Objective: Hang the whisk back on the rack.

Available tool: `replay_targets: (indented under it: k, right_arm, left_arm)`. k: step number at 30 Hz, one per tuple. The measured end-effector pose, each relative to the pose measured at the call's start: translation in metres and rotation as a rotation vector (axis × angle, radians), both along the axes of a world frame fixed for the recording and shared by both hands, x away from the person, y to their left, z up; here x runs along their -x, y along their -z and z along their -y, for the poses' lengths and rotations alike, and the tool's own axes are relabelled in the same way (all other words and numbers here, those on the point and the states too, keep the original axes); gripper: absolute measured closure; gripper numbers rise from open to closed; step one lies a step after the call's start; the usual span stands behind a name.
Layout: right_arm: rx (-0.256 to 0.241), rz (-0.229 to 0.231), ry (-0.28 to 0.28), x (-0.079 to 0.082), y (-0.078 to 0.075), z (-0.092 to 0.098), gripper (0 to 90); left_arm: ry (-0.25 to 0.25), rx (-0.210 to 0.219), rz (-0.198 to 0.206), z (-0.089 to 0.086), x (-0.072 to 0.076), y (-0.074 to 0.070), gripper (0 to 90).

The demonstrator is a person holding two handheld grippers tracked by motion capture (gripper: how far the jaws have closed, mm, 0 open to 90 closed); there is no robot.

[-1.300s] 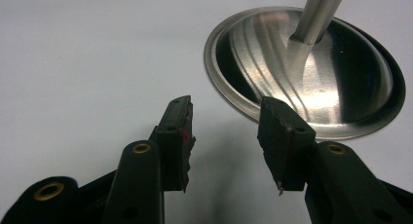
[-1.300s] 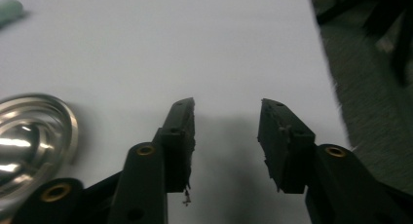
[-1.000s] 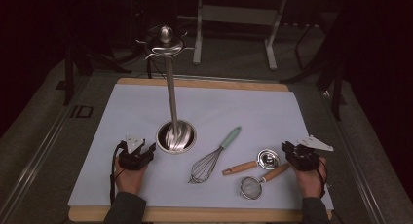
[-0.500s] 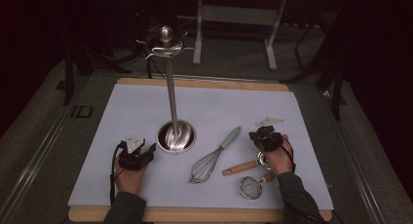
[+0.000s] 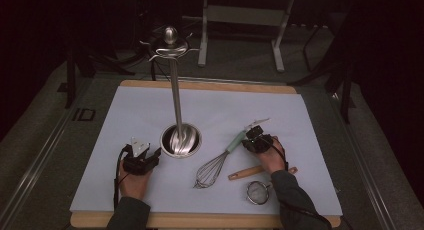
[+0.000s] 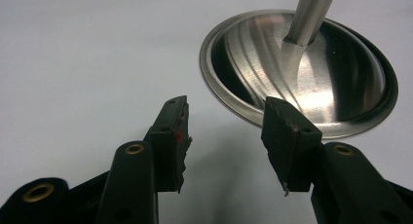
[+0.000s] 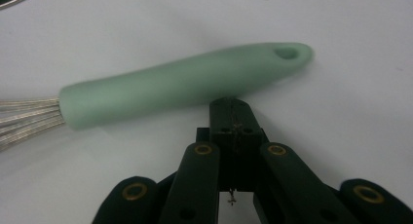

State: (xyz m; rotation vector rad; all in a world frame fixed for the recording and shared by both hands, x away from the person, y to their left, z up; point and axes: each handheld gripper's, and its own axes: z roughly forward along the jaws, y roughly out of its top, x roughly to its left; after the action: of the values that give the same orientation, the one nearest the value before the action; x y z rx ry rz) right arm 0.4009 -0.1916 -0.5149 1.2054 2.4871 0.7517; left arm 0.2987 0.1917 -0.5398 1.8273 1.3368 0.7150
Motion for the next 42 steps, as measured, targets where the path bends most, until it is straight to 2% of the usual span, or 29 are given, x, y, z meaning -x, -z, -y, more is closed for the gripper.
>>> replay_targets:
  k: [2, 6, 10, 13, 14, 24, 27, 29, 31, 32, 33, 34, 35, 42]
  right_arm:
    - [0.015, 0.000, -0.009, -0.005, 0.001, -0.009, 90.0]
    - [0.009, -0.018, -0.011, -0.014, 0.000, -0.019, 90.0]
    - [0.015, -0.023, -0.060, -0.022, 0.000, -0.034, 89.6]
    - [0.023, -0.026, -0.073, -0.027, -0.001, -0.041, 89.7]
    - [0.020, -0.035, -0.087, -0.030, -0.001, -0.049, 89.7]
    - [-0.015, -0.064, -0.124, -0.034, -0.003, -0.085, 89.7]
    - [-0.055, -0.058, -0.124, -0.037, -0.010, -0.089, 89.0]
    - [-0.088, -0.059, -0.099, -0.039, -0.016, -0.090, 86.5]
    - [-0.151, -0.076, -0.060, -0.042, -0.019, -0.089, 78.5]
    - [-0.170, -0.085, -0.049, -0.043, -0.019, -0.089, 73.8]
    - [-0.170, -0.085, -0.049, -0.043, -0.019, -0.089, 73.8]
    - [-0.211, -0.115, -0.028, -0.044, -0.017, -0.089, 63.8]
    - [-0.220, -0.124, -0.025, -0.044, -0.015, -0.089, 61.3]
    - [-0.283, -0.213, 0.006, -0.045, -0.007, -0.092, 54.7]
  left_arm:
    - [0.000, 0.001, -0.001, 0.000, 0.000, 0.000, 52.9]
    - [-0.001, 0.005, -0.003, -0.001, 0.000, 0.000, 52.9]
    - [-0.002, 0.006, -0.003, -0.001, 0.000, 0.000, 52.9]
    - [-0.003, 0.007, -0.004, -0.001, -0.001, 0.000, 52.9]
    - [-0.004, 0.009, -0.007, -0.001, -0.001, 0.000, 52.7]
    - [-0.009, 0.016, -0.010, -0.002, -0.001, 0.000, 52.8]
    - [-0.010, 0.017, -0.012, -0.002, -0.002, 0.000, 52.7]
    - [-0.010, 0.018, -0.013, -0.002, -0.002, 0.000, 52.7]
    - [-0.010, 0.018, -0.013, -0.002, -0.002, 0.000, 52.7]
    - [-0.011, 0.018, -0.014, -0.002, -0.002, 0.000, 52.6]
    - [-0.011, 0.018, -0.014, -0.002, -0.002, 0.000, 52.6]
    - [-0.010, 0.018, -0.014, -0.002, -0.002, 0.000, 52.6]
    - [-0.011, 0.018, -0.014, -0.002, -0.002, 0.000, 52.6]
    - [-0.015, 0.022, -0.017, -0.002, -0.002, 0.000, 52.5]
